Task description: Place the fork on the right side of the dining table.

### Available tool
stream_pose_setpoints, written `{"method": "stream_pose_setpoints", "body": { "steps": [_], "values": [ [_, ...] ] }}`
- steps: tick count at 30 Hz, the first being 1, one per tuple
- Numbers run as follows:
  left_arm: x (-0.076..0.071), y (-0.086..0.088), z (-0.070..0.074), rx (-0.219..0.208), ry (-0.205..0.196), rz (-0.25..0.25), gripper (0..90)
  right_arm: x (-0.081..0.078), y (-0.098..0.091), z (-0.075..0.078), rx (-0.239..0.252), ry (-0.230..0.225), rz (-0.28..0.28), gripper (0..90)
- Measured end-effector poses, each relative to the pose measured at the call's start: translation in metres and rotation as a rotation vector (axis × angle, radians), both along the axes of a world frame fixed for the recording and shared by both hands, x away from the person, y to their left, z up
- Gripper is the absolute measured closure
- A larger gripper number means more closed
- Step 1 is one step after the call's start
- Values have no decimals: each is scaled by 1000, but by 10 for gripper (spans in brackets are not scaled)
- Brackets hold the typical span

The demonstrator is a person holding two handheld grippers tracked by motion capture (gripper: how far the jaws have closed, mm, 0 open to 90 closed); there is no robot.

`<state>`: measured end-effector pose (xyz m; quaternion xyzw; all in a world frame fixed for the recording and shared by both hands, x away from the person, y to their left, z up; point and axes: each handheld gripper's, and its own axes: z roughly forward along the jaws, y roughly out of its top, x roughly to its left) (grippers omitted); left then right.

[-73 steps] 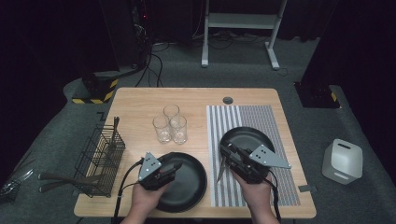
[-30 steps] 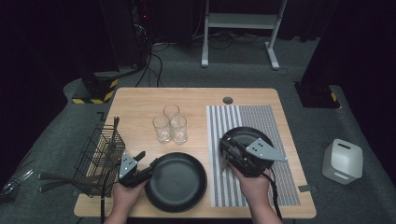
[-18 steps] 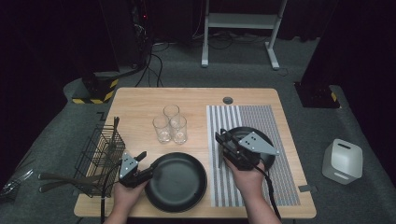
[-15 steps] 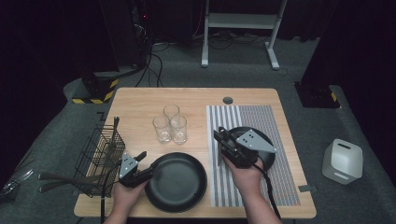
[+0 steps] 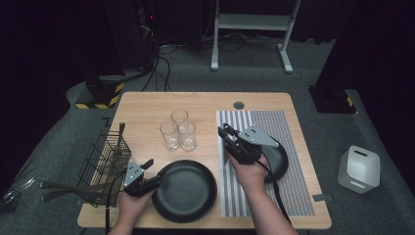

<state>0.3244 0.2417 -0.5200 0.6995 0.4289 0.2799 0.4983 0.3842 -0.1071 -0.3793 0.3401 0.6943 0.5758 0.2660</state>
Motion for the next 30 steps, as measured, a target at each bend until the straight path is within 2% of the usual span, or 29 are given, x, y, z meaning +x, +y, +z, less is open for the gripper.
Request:
{"method": "stream_pose_setpoints", "body": {
  "steps": [11,19,23,30],
  "values": [
    [0,0,0,-1,-1,-2,383,28,4,0,3,23,-33,730],
    [0,0,0,-3,-4,-4,386,46,6,-1,-24,4,-71,730],
    [0,0,0,-4,-4,-7,385,58,4,-2,-20,12,-99,730],
    [0,0,0,-2,-2,-10,386,77,5,5,-35,0,-128,731]
  ]
}}
